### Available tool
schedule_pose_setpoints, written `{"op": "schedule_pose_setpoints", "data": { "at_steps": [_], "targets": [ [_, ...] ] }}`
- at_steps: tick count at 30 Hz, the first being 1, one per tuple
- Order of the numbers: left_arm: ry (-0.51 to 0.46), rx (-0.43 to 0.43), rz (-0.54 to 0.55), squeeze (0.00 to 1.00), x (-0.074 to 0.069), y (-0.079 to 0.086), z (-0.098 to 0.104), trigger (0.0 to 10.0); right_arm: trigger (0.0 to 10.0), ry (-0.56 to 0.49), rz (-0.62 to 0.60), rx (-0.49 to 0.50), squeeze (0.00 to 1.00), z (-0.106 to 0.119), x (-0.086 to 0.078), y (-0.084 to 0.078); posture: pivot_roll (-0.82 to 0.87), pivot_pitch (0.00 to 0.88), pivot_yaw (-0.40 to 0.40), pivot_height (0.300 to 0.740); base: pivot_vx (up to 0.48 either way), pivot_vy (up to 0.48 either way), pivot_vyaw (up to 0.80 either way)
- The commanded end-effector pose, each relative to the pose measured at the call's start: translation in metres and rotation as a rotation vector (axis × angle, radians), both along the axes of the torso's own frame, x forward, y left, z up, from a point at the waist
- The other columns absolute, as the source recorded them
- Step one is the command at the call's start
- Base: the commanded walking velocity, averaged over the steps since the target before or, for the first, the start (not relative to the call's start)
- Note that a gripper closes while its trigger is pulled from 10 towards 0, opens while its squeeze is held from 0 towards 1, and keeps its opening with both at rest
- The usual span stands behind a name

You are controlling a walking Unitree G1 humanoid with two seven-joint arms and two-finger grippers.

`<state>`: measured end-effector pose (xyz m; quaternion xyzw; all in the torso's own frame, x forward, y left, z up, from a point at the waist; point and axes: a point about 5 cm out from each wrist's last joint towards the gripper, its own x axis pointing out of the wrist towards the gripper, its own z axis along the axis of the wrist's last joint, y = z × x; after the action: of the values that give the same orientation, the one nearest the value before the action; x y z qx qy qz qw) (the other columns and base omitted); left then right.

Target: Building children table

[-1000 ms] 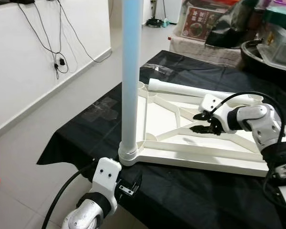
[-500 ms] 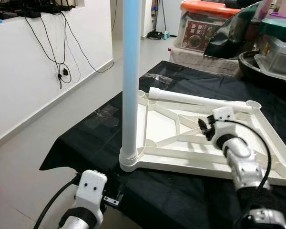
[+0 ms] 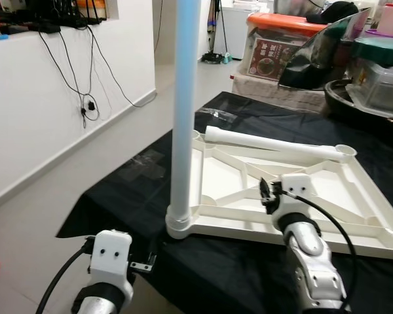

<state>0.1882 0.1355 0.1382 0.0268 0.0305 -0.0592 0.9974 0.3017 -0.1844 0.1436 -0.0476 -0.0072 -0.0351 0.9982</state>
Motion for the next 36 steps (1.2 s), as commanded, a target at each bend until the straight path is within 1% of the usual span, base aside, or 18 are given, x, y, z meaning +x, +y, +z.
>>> {"op": "schedule_pose_setpoints", "data": {
  "at_steps": [1,3,5,6,9,14,20,21,25,26,27,28,30,31,32,33,35,36],
  "targets": [
    [0.018,0.002,0.004,0.00,-0.001,0.002,-0.006,10.0,10.0,-0.002,-0.012,0.000,0.00,0.002,-0.003,0.004,0.20,0.030,-0.081,0.740,0.000,0.000,0.00],
    [0.023,0.012,-0.020,0.00,-0.002,-0.003,-0.007,10.0,10.0,-0.006,-0.077,0.007,0.00,0.003,-0.005,-0.001,0.20,0.032,-0.078,0.740,0.000,0.000,0.00],
    [0.023,0.021,-0.033,0.00,-0.002,-0.004,-0.007,10.0,10.0,-0.013,-0.165,0.000,0.00,0.006,-0.006,-0.011,0.20,0.032,-0.081,0.740,0.000,0.000,0.00],
    [0.023,0.021,-0.033,0.00,-0.002,-0.004,-0.007,10.0,10.0,-0.013,-0.165,0.000,0.00,0.006,-0.006,-0.011,0.20,0.032,-0.081,0.740,0.000,0.000,0.00],
    [0.023,0.022,-0.028,0.00,-0.001,-0.003,-0.007,10.0,10.0,-0.019,-0.260,-0.049,0.00,0.010,-0.006,-0.024,0.20,0.033,-0.078,0.740,0.000,0.000,0.00],
    [0.030,0.022,-0.036,0.00,-0.001,-0.004,-0.008,10.0,10.0,-0.016,-0.310,-0.064,0.00,0.012,-0.005,-0.032,0.20,0.033,-0.078,0.740,0.000,0.000,0.00],
    [0.031,0.022,-0.041,0.00,-0.001,-0.005,-0.008,10.0,10.0,-0.009,-0.343,-0.040,0.00,0.013,-0.003,-0.037,0.20,0.034,-0.077,0.740,0.000,0.000,0.00],
    [0.033,0.022,-0.046,0.00,-0.001,-0.005,-0.009,10.0,10.0,-0.004,-0.352,-0.028,0.00,0.013,-0.001,-0.041,0.20,0.033,-0.079,0.740,0.000,0.000,0.00],
    [0.034,0.021,-0.047,0.00,-0.001,-0.006,-0.009,10.0,10.0,-0.005,-0.363,-0.022,0.00,0.011,-0.002,-0.045,0.20,0.033,-0.079,0.740,0.000,0.000,0.00],
    [0.034,0.021,-0.046,0.00,-0.001,-0.006,-0.010,10.0,10.0,-0.008,-0.377,-0.012,0.00,0.008,-0.005,-0.049,0.20,0.029,-0.079,0.740,0.000,0.000,0.00],
    [0.034,0.021,-0.046,0.00,-0.001,-0.006,-0.010,10.0,10.0,-0.008,-0.377,-0.012,0.00,0.008,-0.005,-0.049,0.20,0.029,-0.079,0.740,0.000,0.000,0.00],
    [0.023,0.030,-0.024,0.00,0.000,-0.003,-0.008,10.0,10.0,-0.016,-0.400,-0.005,0.00,0.006,-0.012,-0.054,0.20,0.024,-0.077,0.740,0.000,0.000,0.00],
    [0.023,0.030,-0.024,0.00,0.000,-0.003,-0.008,10.0,10.0,-0.016,-0.400,-0.005,0.00,0.006,-0.012,-0.054,0.20,0.024,-0.077,0.740,0.000,0.000,0.00],
    [0.006,0.042,0.008,0.00,0.000,0.003,-0.005,10.0,10.0,-0.014,-0.405,-0.010,0.00,0.003,-0.021,-0.055,0.20,0.020,-0.075,0.740,0.000,0.000,0.00],
    [-0.007,0.057,0.046,0.00,0.000,0.012,-0.001,10.0,10.0,0.000,-0.379,0.001,0.00,0.000,-0.033,-0.052,0.20,0.015,-0.073,0.740,0.000,0.000,0.00],
    [-0.007,0.057,0.046,0.00,0.000,0.012,-0.001,10.0,10.0,0.000,-0.379,0.001,0.00,0.000,-0.033,-0.052,0.20,0.015,-0.073,0.740,0.000,0.000,0.00],
    [-0.020,0.082,0.094,0.00,0.001,0.025,0.002,10.0,10.0,0.013,-0.317,-0.014,0.00,-0.002,-0.050,-0.043,0.19,0.009,-0.068,0.740,0.000,0.000,0.00],
    [-0.020,0.082,0.094,0.00,0.001,0.025,0.002,10.0,10.0,0.013,-0.317,-0.014,0.00,-0.002,-0.050,-0.043,0.19,0.009,-0.068,0.740,0.000,0.000,0.00]
  ]
}}
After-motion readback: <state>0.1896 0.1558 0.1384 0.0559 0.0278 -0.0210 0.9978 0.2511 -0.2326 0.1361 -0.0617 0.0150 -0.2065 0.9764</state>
